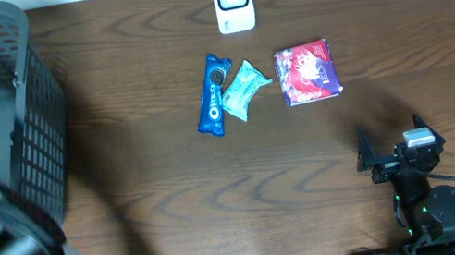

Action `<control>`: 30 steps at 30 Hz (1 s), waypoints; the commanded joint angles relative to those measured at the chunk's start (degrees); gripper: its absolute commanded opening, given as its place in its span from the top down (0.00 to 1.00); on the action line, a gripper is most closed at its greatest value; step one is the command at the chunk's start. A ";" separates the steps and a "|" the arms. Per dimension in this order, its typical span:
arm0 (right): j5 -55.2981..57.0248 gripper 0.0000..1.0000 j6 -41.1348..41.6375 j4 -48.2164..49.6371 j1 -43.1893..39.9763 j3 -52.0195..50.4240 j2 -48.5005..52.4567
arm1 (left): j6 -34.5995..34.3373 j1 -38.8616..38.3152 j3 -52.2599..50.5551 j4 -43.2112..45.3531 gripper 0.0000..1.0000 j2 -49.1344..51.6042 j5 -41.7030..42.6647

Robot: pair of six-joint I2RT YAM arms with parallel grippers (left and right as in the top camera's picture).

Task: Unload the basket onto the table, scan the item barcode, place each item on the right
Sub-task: 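Reach into the basket and grasp the orange barcoded bar, then carry the orange bar out and set it down beside the pad pack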

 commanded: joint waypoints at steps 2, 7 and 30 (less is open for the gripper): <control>0.04 0.01 -0.09 -0.22 0.15 -0.09 -0.24 | -11.41 0.24 0.09 -5.92 0.93 -17.07 -0.17; 0.04 0.01 -0.09 -0.22 0.15 -0.09 -0.24 | -25.29 -0.98 0.07 -11.34 0.92 -31.41 5.66; 0.04 0.01 -0.09 -0.22 0.15 -0.09 -0.24 | -30.36 -54.84 -0.31 -15.41 0.92 -19.41 10.05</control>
